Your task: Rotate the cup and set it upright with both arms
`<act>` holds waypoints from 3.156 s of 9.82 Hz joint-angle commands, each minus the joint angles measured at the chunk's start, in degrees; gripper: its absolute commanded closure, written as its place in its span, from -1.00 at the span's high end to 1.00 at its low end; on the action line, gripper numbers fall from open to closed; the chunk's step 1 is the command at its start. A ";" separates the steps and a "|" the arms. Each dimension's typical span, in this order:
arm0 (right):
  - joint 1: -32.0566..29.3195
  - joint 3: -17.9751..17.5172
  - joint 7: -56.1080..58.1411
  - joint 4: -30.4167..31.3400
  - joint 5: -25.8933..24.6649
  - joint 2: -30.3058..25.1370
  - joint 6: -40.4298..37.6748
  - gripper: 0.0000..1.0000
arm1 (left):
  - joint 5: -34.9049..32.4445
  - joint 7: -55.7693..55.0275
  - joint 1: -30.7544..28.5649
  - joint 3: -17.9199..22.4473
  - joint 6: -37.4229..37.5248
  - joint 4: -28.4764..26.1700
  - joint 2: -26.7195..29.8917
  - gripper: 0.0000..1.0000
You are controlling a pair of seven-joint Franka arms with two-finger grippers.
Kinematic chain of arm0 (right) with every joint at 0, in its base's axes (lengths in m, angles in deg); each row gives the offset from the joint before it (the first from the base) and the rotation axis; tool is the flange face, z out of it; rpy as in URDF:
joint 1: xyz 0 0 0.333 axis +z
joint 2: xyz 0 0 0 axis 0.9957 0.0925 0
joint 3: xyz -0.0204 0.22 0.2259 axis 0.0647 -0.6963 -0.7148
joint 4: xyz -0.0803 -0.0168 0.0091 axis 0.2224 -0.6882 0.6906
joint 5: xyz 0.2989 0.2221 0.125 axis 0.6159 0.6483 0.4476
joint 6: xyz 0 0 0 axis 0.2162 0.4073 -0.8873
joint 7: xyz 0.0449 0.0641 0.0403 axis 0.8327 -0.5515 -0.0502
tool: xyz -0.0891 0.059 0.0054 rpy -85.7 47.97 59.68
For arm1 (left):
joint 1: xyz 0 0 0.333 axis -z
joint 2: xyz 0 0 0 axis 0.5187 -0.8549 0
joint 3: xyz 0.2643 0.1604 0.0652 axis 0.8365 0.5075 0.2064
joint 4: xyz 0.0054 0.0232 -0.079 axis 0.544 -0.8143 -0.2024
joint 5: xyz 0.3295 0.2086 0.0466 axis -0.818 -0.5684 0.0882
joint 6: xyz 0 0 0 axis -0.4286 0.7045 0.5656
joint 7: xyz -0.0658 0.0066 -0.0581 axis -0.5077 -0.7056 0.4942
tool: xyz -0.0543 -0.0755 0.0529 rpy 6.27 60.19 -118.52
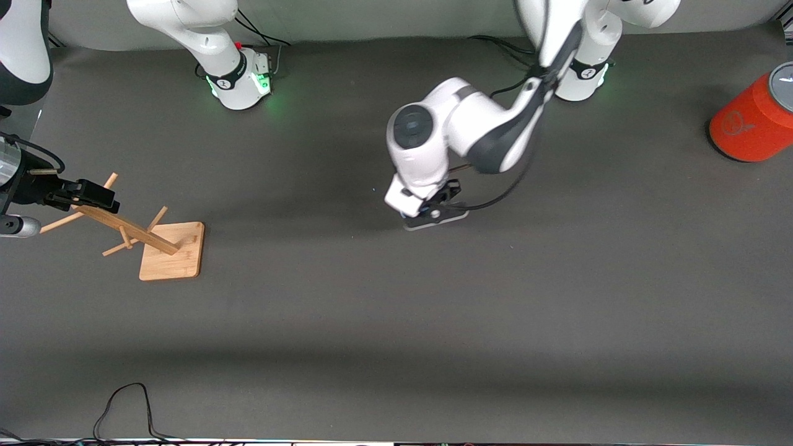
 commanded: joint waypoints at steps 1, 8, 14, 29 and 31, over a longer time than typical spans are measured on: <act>0.01 -0.11 1.11 0.20 0.10 -0.47 0.49 1.00 | 3.96 -0.20 -0.04 -0.38 -10.23 -11.48 3.64 -1.00; 0.28 -0.11 1.11 0.29 0.01 -0.55 0.49 1.00 | 4.76 -2.84 1.63 -0.47 -22.04 -15.46 -1.02 -0.16; 0.28 -0.11 1.11 0.38 0.01 -0.55 0.49 1.00 | 3.88 14.73 -0.38 0.49 -5.08 -9.16 5.11 1.00; 0.28 -0.11 3.57 -1.29 0.01 -0.55 0.05 1.00 | -3.50 52.07 -35.28 1.55 26.38 1.95 28.58 1.00; 0.28 -0.11 3.57 -1.38 -0.08 -0.73 -0.04 1.00 | -1.84 53.05 -35.63 2.52 27.25 1.77 27.81 1.00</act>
